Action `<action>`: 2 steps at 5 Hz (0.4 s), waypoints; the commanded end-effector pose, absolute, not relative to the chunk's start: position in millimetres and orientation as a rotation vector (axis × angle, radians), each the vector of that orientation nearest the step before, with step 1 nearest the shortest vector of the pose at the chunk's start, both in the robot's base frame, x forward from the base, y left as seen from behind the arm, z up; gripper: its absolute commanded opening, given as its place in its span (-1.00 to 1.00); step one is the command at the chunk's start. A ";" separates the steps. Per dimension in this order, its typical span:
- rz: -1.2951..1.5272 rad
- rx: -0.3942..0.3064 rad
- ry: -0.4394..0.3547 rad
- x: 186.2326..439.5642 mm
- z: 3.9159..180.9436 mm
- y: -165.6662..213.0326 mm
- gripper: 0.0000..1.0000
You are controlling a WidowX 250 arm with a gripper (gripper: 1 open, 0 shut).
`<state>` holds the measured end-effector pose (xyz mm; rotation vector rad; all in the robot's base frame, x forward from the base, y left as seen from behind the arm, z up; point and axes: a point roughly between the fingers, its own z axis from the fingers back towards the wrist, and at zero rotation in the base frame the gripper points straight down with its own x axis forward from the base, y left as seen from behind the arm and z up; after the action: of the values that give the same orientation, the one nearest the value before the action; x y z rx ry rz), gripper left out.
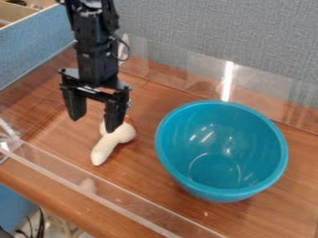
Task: Remove the mushroom from inside the blue bowl and put it on the table
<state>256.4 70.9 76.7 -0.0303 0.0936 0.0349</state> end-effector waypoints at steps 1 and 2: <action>0.047 -0.013 0.003 265.8 101.5 77.4 1.00; 0.044 -0.013 -0.011 267.6 105.8 78.6 1.00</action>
<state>260.7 71.7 83.0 -0.0357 0.0729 0.0288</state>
